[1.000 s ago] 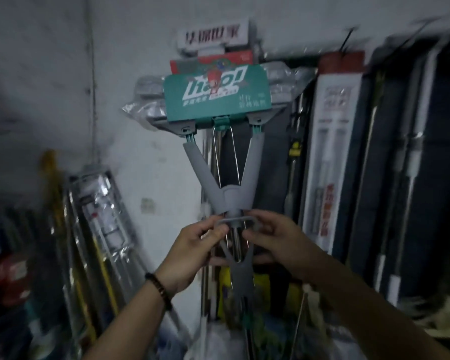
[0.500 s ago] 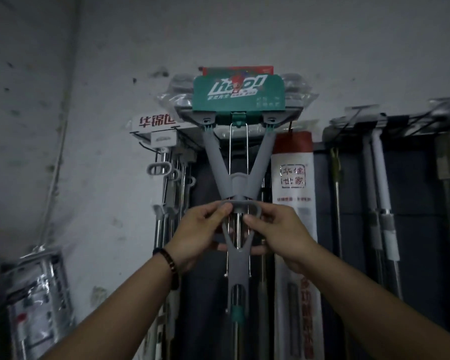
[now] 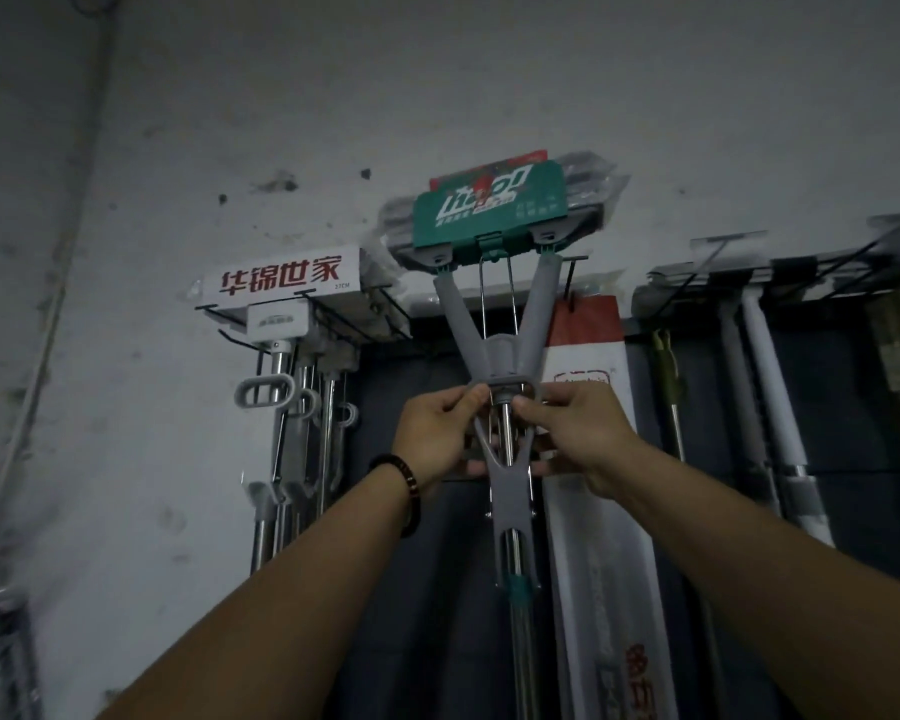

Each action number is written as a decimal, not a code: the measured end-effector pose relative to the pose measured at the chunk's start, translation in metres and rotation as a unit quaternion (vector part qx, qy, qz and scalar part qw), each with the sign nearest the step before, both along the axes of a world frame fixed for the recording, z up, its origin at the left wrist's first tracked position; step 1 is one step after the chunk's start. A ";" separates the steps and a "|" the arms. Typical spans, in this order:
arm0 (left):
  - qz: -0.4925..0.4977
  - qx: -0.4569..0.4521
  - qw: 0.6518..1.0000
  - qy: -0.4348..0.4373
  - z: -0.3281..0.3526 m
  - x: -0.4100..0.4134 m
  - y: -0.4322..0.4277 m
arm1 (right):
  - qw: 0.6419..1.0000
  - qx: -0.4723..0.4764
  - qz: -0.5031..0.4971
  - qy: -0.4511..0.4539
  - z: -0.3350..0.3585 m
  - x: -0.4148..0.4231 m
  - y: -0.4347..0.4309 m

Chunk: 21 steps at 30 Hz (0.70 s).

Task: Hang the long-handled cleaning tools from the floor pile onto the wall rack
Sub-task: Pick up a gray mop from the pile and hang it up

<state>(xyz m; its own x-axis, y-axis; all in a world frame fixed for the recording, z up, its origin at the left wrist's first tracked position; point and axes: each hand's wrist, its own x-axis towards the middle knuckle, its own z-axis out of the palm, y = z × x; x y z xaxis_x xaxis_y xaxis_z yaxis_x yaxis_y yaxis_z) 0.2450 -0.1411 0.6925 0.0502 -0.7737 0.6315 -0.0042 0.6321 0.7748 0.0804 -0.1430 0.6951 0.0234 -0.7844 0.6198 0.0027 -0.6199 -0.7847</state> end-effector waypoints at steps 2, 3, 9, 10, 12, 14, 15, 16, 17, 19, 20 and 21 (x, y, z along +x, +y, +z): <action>-0.008 0.001 1.000 0.009 0.000 0.003 -0.014 | 0.999 -0.001 -0.036 0.007 0.001 0.006 -0.017; -0.013 0.002 1.000 0.012 -0.001 0.004 -0.020 | 0.998 0.001 -0.057 0.008 0.001 0.008 -0.026; -0.021 0.035 0.999 0.005 -0.004 0.011 -0.056 | 0.993 0.018 -0.119 -0.003 -0.006 0.024 -0.074; -0.017 0.037 0.999 0.002 -0.005 0.011 -0.062 | 0.991 0.022 -0.129 -0.001 -0.009 0.026 -0.079; -0.012 0.046 0.999 -0.001 -0.009 0.012 -0.075 | 0.988 0.031 -0.154 0.005 -0.012 0.029 -0.089; -0.016 0.061 0.998 0.008 -0.014 0.013 -0.085 | 0.984 0.034 -0.175 0.018 -0.016 0.033 -0.100; -0.020 0.068 0.997 0.016 -0.016 0.014 -0.089 | 0.982 0.032 -0.183 0.022 -0.017 0.034 -0.104; -0.024 0.075 0.997 0.024 -0.017 0.015 -0.093 | 0.981 0.031 -0.190 0.026 -0.017 0.036 -0.109; -0.030 0.080 0.996 0.030 -0.018 0.016 -0.097 | 0.980 0.030 -0.196 0.029 -0.018 0.038 -0.114; -0.035 0.092 0.995 0.033 -0.018 0.017 -0.106 | 0.977 0.027 -0.207 0.035 -0.019 0.040 -0.123; -0.035 0.097 0.994 0.031 -0.019 0.017 -0.109 | 0.975 0.024 -0.216 0.041 -0.020 0.040 -0.127; -0.037 0.099 0.994 0.025 -0.019 0.018 -0.112 | 0.972 0.022 -0.228 0.050 -0.021 0.040 -0.131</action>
